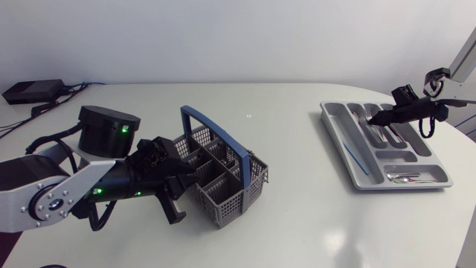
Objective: Unload the cutlery basket into the drawer organizer.
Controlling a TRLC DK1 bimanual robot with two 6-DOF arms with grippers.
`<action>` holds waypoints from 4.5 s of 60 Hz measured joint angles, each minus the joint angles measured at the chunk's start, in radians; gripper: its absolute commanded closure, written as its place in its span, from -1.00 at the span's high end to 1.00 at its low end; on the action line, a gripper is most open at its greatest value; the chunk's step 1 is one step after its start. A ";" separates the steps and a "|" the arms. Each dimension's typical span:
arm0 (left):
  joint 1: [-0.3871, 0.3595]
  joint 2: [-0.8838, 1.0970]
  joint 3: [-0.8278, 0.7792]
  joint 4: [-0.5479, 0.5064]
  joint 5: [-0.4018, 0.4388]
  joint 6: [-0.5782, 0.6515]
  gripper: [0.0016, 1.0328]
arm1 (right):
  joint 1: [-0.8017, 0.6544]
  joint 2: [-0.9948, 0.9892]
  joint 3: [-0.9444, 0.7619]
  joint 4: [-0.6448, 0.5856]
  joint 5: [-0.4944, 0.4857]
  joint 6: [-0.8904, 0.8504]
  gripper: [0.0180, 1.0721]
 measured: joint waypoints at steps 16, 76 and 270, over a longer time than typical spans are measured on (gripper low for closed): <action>0.000 0.000 0.000 0.000 0.000 0.000 -0.43 | 0.003 -0.008 0.000 0.011 0.056 0.000 -0.05; 0.000 0.000 0.000 0.000 0.000 0.000 -0.43 | 0.001 -0.022 -0.089 0.075 0.090 -0.012 -0.86; 0.422 0.473 0.261 0.124 0.240 -0.021 -0.59 | 0.930 -0.863 -1.126 0.269 0.089 0.127 -0.86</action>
